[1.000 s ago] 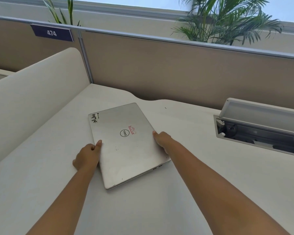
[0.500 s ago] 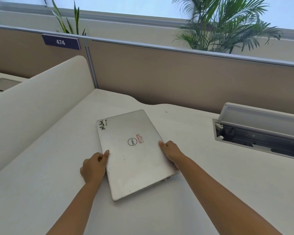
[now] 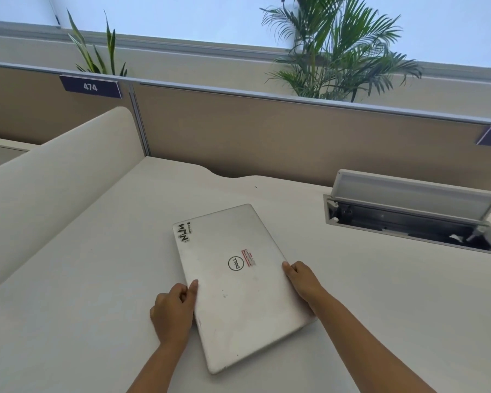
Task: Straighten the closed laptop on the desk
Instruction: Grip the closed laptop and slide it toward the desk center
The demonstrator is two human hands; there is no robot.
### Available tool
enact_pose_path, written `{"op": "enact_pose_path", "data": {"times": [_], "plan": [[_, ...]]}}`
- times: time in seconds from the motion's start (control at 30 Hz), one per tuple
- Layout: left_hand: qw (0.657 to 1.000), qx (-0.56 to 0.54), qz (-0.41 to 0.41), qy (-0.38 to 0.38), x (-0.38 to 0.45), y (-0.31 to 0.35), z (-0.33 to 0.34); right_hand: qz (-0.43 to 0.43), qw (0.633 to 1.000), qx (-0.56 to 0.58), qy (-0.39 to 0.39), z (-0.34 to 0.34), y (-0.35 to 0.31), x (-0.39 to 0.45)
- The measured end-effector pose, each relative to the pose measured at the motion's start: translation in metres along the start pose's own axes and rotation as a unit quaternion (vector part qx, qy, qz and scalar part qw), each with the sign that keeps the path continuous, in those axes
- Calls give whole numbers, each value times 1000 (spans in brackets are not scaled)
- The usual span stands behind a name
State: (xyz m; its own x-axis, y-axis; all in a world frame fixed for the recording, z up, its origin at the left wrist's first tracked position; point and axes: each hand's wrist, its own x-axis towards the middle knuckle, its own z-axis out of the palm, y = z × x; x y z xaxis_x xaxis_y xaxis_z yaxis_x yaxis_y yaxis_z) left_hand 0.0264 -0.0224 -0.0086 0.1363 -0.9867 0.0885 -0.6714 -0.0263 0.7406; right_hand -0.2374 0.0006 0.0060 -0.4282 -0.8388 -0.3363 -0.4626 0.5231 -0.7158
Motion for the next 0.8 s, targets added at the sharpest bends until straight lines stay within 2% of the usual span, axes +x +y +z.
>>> {"op": "enact_pose_path", "data": {"times": [0.33, 0.8], "plan": [[999, 1, -4, -34, -53, 10, -3, 46, 998, 16, 25, -17, 28, -55], [996, 10, 40, -76, -106, 8, -11, 43, 997, -26, 51, -29, 72, -103]]}}
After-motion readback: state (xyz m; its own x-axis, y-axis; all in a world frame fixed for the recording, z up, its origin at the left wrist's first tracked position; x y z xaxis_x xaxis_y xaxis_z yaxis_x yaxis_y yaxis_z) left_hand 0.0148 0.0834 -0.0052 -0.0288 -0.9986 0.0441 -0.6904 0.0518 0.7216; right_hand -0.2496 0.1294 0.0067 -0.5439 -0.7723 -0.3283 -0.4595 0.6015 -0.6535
